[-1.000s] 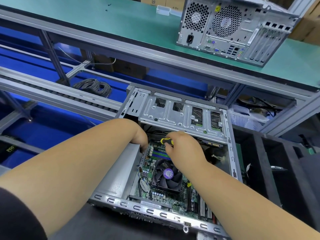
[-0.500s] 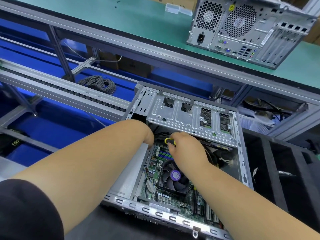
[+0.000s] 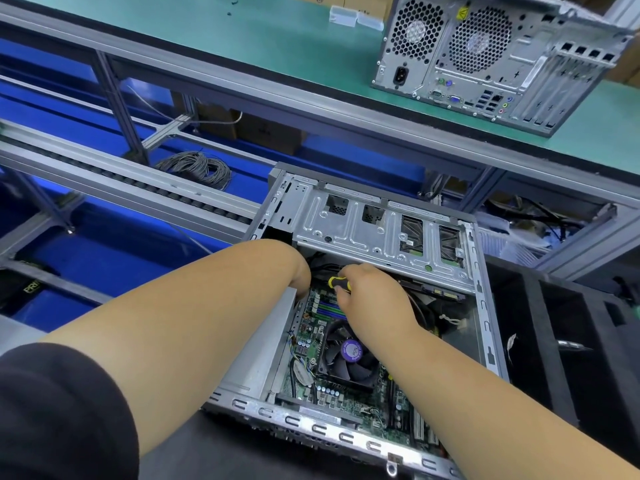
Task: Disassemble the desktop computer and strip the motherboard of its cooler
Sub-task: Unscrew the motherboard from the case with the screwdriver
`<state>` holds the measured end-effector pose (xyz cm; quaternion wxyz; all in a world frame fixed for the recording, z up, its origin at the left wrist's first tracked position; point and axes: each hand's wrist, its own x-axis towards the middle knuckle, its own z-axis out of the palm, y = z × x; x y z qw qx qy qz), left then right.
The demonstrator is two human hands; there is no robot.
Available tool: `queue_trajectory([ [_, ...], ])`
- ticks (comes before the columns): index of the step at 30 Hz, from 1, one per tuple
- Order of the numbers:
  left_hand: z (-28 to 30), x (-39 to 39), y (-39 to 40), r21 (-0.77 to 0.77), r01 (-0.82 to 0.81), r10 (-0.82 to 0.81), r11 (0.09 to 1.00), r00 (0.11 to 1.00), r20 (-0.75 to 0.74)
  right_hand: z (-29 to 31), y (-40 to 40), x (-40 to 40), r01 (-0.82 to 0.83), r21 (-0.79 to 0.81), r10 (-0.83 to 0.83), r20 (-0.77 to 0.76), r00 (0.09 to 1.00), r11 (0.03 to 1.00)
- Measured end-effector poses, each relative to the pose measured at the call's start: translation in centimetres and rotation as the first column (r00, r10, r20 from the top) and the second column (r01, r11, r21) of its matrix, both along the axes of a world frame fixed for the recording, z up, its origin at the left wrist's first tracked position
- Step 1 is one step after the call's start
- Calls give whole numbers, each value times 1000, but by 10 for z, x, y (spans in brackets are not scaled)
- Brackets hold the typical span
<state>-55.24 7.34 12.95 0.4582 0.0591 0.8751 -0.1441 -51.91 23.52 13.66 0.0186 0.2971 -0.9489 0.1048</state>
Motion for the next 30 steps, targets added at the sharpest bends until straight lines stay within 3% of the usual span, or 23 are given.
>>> queue_trajectory([
  [7, 2, 0, 1, 46, -9, 9, 999, 1000, -3, 3, -6, -2, -26, 65, 28, -37, 999, 998],
  [14, 8, -3, -4, 38, 39, -38, 999, 999, -27, 8, -23, 4, -17, 294, 127, -359, 925, 956],
  [22, 5, -3, -6, 63, 29, -29, 998, 1000, -8, -1, -15, -1, -167, 3, 146, -505, 851, 986],
  [26, 7, -2, -7, 95, 15, -11, 995, 999, -38, -1, -15, -6, -130, 60, 140, -593, 793, 990],
  [30, 7, -3, -10, 93, 32, -27, 995, 998, -54, -6, -15, -4, -148, 41, 144, -590, 794, 988],
])
